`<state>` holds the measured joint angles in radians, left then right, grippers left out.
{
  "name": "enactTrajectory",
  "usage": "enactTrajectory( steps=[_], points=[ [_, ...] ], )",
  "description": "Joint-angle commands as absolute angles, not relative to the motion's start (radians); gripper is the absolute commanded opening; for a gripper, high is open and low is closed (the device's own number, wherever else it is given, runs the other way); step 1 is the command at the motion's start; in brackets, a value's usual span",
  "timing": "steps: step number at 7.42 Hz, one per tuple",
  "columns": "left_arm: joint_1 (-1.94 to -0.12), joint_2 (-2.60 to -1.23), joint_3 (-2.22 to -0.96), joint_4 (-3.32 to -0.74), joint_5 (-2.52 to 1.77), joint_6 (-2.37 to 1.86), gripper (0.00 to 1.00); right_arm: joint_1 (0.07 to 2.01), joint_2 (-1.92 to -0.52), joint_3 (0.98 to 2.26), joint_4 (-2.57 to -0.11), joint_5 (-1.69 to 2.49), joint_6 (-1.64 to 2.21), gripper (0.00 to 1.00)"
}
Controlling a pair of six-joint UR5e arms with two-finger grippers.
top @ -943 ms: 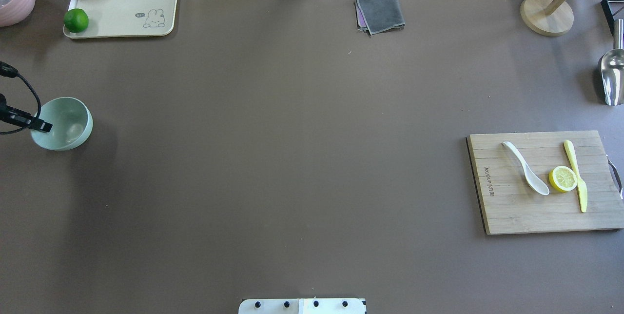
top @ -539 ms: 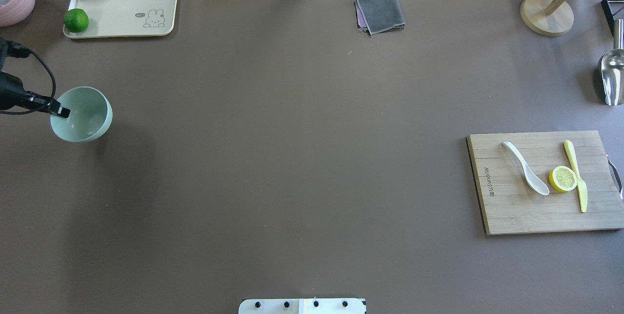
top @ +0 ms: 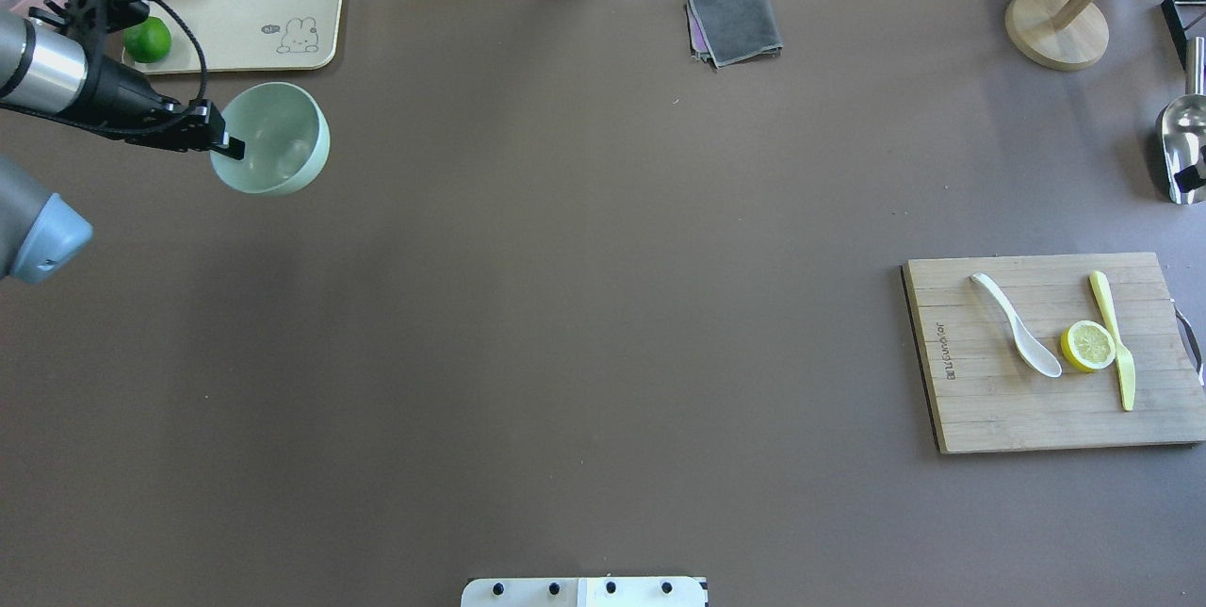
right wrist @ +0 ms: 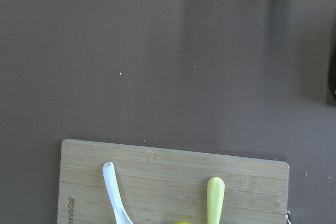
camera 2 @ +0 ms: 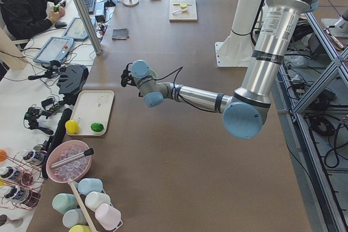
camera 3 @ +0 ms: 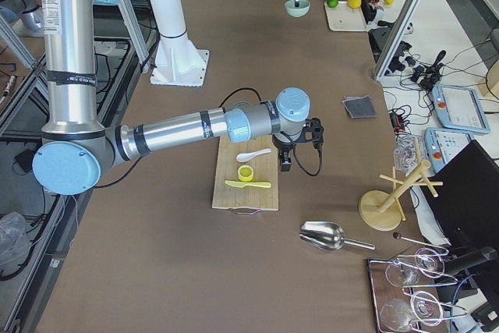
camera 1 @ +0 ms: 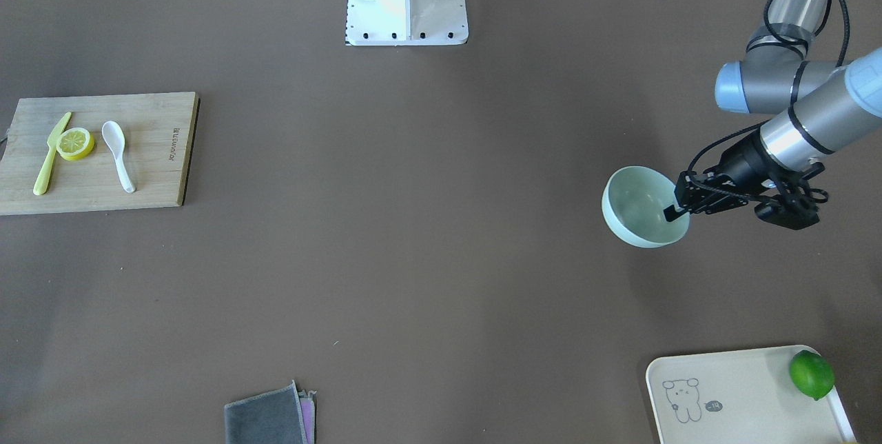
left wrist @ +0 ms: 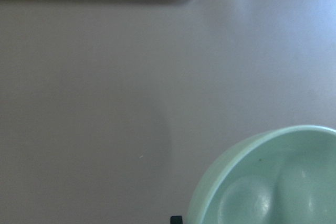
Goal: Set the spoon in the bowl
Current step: 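Slide the green bowl to table center with left gripper while right arm reaches out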
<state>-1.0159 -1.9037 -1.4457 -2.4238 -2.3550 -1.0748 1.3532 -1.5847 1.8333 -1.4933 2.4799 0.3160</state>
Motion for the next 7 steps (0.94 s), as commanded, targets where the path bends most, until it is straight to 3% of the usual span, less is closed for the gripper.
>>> enactTrajectory(
  steps=[1,3,7],
  points=[
    [-0.803,-2.052,-1.451,-2.351,-2.144,-1.254,0.0,1.232,-1.579,1.839,-1.329,2.404,0.552,1.0],
    [-0.669,-2.196,-1.5,-2.112,-1.993,-1.322,0.0,1.163,-1.543,1.839,-1.316,2.369,0.578,1.0],
    [-0.551,-2.238,-1.453,-2.092,-1.872,-1.325,0.0,1.117,-1.536,1.841,-1.315,2.365,0.58,1.0]
  ],
)
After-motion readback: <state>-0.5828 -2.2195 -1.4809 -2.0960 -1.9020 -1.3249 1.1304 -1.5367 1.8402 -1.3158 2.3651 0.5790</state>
